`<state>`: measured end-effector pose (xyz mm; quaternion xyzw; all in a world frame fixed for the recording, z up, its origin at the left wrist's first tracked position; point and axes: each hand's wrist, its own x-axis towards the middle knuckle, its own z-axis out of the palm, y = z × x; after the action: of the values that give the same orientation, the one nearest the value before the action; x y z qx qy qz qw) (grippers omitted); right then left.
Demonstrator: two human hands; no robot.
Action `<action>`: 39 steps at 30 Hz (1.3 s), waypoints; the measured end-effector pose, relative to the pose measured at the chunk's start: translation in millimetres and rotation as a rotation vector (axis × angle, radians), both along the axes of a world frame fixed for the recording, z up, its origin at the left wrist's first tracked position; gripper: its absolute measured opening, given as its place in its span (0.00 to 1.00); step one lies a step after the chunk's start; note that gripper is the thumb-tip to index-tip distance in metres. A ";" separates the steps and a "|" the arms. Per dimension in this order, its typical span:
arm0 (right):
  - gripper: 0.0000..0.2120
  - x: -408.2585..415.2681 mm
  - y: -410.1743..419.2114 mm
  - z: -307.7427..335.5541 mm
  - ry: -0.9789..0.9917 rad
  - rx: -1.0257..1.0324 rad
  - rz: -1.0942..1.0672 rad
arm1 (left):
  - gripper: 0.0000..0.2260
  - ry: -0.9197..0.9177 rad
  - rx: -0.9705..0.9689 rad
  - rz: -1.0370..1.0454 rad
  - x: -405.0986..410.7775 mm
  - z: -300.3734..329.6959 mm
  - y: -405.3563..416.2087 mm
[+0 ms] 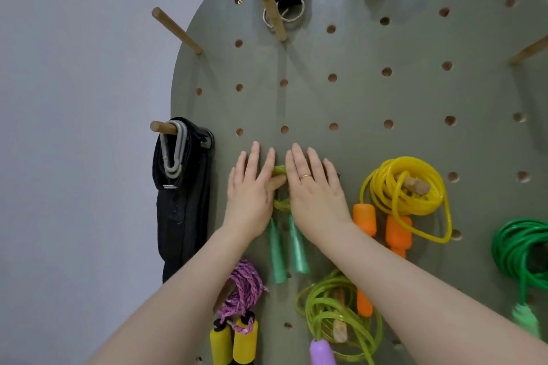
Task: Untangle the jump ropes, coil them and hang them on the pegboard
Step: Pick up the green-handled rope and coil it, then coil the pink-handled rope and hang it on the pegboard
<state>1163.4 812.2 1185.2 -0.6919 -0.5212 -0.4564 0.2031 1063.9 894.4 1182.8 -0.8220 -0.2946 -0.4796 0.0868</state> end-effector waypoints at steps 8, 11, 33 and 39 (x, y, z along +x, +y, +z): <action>0.32 -30.9 -59.2 -14.4 0.450 -0.108 0.283 | 0.31 0.168 -0.176 -0.209 -59.1 -36.9 -34.0; 0.25 -49.8 -86.7 -53.3 0.379 -0.003 0.327 | 0.29 0.260 -0.126 -0.174 -91.1 -53.3 -60.2; 0.08 -233.7 -200.5 -508.0 0.628 -1.756 0.285 | 0.08 0.757 -1.447 -0.007 -329.7 -509.9 -197.4; 0.12 -237.9 -231.1 -660.6 0.807 -2.013 0.213 | 0.08 0.616 -1.820 0.166 -361.0 -663.0 -227.0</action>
<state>925.6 581.1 524.6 -0.5913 -0.6082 0.4603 -0.2618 702.9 667.4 519.8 -0.6411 -0.5750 0.1769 -0.4766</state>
